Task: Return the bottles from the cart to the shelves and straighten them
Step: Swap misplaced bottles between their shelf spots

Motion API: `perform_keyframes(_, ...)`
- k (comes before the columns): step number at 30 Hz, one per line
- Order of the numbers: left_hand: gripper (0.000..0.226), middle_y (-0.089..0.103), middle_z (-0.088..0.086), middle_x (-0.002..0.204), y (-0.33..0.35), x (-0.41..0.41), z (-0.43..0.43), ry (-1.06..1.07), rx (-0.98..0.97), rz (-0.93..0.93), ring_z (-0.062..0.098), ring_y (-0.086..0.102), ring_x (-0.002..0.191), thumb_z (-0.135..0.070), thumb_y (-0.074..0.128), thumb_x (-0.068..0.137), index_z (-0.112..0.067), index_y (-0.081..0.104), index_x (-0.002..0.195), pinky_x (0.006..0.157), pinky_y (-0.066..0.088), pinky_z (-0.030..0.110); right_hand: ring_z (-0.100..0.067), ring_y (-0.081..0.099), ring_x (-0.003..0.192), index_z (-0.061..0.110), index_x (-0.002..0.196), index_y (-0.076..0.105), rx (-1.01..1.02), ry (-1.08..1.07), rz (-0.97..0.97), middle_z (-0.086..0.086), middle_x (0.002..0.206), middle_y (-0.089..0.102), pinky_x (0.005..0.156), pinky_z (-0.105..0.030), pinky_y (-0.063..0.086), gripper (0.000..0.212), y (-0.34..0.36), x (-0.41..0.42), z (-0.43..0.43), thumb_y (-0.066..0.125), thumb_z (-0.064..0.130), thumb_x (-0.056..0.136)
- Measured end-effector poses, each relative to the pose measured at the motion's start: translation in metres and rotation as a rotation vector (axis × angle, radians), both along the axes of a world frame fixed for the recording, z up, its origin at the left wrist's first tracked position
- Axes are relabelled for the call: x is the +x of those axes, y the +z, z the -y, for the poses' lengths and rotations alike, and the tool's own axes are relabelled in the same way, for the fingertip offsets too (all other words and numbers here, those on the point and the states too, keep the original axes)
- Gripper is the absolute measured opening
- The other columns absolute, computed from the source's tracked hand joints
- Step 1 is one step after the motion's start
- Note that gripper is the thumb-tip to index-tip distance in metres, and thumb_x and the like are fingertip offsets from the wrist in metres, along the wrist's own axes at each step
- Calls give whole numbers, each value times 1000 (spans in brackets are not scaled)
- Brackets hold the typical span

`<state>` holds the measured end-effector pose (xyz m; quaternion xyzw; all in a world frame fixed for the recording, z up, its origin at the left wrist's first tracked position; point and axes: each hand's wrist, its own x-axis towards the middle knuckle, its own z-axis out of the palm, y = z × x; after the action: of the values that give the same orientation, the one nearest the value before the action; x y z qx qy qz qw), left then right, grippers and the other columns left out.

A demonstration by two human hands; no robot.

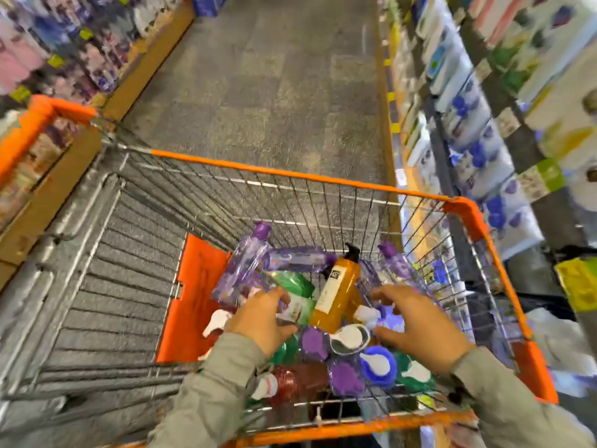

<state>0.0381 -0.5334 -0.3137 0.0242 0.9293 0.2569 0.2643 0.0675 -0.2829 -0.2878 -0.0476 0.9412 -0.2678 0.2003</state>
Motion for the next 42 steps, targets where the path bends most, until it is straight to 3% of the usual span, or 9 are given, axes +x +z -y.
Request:
perform_keyframes(4, 46, 59, 5, 109, -42, -4, -17, -85, 10, 62, 23, 57, 102, -26, 75, 77, -17, 54, 117, 88, 46, 33, -19, 52, 114, 22, 129, 49, 24, 2, 113, 1, 126, 54, 92, -30, 42, 53, -47, -15, -7, 71, 28, 82)
perform_keyframes(8, 50, 57, 2, 116, -77, -1, -40, -126, -1, 154, 22, 55, 108, -29, 76, 76, -20, 52, 119, 91, 46, 35, -23, 51, 118, 17, 128, 50, 24, 18, 186, -7, 126, 53, 94, -29, 41, 52, -82, -18, -11, 71, 19, 81)
perform_keyframes(11, 52, 54, 3, 122, -95, -5, -54, -165, -13, 199, 22, 53, 113, -29, 76, 75, -23, 51, 121, 94, 45, 35, -24, 50, 119, 19, 126, 50, 34, 2, 189, -5, 127, 52, 95, -37, 42, 49, -97, -20, -17, 71, 20, 81)
perform_keyframes(14, 52, 51, 3, 126, -107, -8, -65, -209, -19, 212, 22, 51, 115, -24, 73, 77, -22, 51, 124, 95, 44, 34, -23, 46, 122, 21, 129, 47, 76, 19, 204, -2, 131, 48, 95, -35, 41, 50, -109, -19, -26, 68, 23, 84)
perform_keyframes(20, 62, 41, 3, 134, -122, -4, -78, -359, -105, 232, 26, 43, 124, -24, 72, 76, -25, 45, 132, 101, 40, 40, -28, 38, 123, 23, 142, 32, 238, 38, 193, -3, 137, 40, 98, -36, 36, 69, -128, -16, -41, 67, 31, 83)
perform_keyframes(26, 59, 46, -7, 127, -129, 2, -81, -386, -133, 157, 19, 53, 114, -29, 71, 77, -31, 43, 129, 95, 42, 36, -26, 31, 126, 23, 146, 21, 226, -5, 250, -2, 142, 30, 101, -41, 37, 80, -139, -10, -44, 69, 30, 82)
perform_keyframes(35, 69, 48, -5, 132, -141, 3, -89, -425, -187, 121, 19, 48, 120, -41, 73, 76, -30, 38, 134, 101, 38, 38, -26, 31, 126, 23, 143, 22, 276, 5, 246, -3, 141, 31, 100, -42, 37, 78, -148, -13, -46, 70, 28, 81)
perform_keyframes(42, 64, 65, -10, 117, -149, 9, -81, -341, -122, -12, 11, 58, 108, -52, 70, 72, -36, 48, 129, 97, 35, 26, -27, 31, 130, 21, 146, 18, 385, 0, 290, -4, 144, 31, 104, -42, 32, 84, -163, -18, -58, 71, 30, 81)
